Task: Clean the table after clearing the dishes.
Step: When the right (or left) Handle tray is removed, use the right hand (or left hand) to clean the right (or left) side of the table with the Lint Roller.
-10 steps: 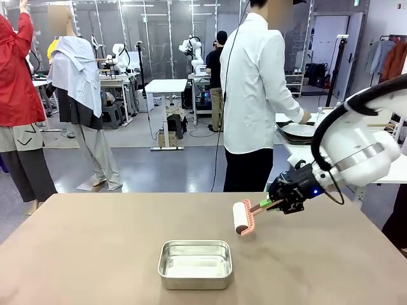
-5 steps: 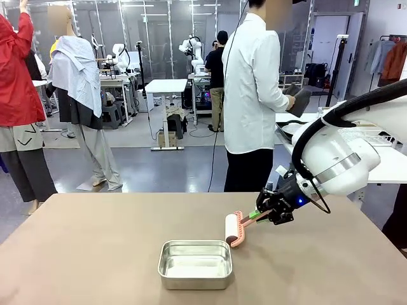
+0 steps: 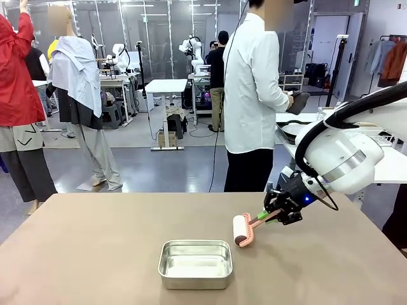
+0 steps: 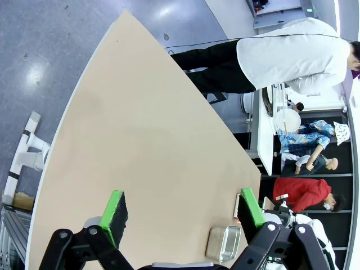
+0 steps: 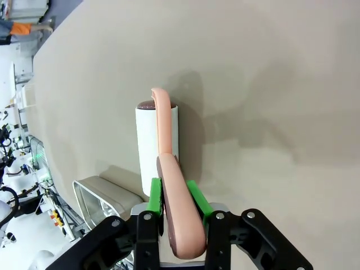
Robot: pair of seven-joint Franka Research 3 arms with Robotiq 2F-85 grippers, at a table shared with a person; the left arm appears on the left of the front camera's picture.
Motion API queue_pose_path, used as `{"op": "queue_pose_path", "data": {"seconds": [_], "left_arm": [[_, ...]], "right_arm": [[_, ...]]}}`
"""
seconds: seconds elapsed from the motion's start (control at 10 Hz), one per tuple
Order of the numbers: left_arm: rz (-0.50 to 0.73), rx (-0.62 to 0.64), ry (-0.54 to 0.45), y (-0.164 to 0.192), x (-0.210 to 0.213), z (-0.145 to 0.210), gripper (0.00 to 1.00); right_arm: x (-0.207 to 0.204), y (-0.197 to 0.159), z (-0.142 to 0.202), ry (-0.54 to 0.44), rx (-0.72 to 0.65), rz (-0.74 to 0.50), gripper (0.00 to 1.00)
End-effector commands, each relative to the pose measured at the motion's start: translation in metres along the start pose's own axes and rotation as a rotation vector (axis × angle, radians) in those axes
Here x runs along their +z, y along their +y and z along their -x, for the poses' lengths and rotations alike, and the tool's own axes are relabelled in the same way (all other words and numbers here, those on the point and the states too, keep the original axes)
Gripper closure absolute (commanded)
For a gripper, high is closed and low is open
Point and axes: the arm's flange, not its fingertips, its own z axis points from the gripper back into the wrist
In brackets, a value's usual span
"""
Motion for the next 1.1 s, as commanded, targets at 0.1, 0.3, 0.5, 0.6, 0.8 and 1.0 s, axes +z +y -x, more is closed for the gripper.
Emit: {"op": "queue_pose_path", "data": {"seconds": [0.1,0.3,0.5,0.6,0.8,1.0], "left_arm": [[0.009,0.008,-0.009,-0.001,0.002,-0.001,0.00],[0.009,0.008,-0.009,-0.001,0.002,-0.001,0.00],[0.009,0.008,-0.009,-0.001,0.002,-0.001,0.00],[0.009,0.008,-0.009,-0.001,0.002,-0.001,0.00],[0.009,0.008,-0.009,-0.001,0.002,-0.001,0.00],[0.009,0.008,-0.009,-0.001,0.002,-0.001,0.00]], "right_arm": [[0.031,-0.044,-0.017,0.053,-0.046,0.128,0.78],[0.055,-0.057,-0.016,0.072,-0.022,0.228,0.78],[0.072,-0.060,-0.014,0.058,-0.038,0.331,0.78],[0.080,-0.061,-0.015,0.054,-0.055,0.396,0.78],[0.094,-0.060,-0.016,0.025,-0.105,0.509,0.78],[0.110,-0.053,-0.013,-0.007,-0.139,0.599,0.78]]}}
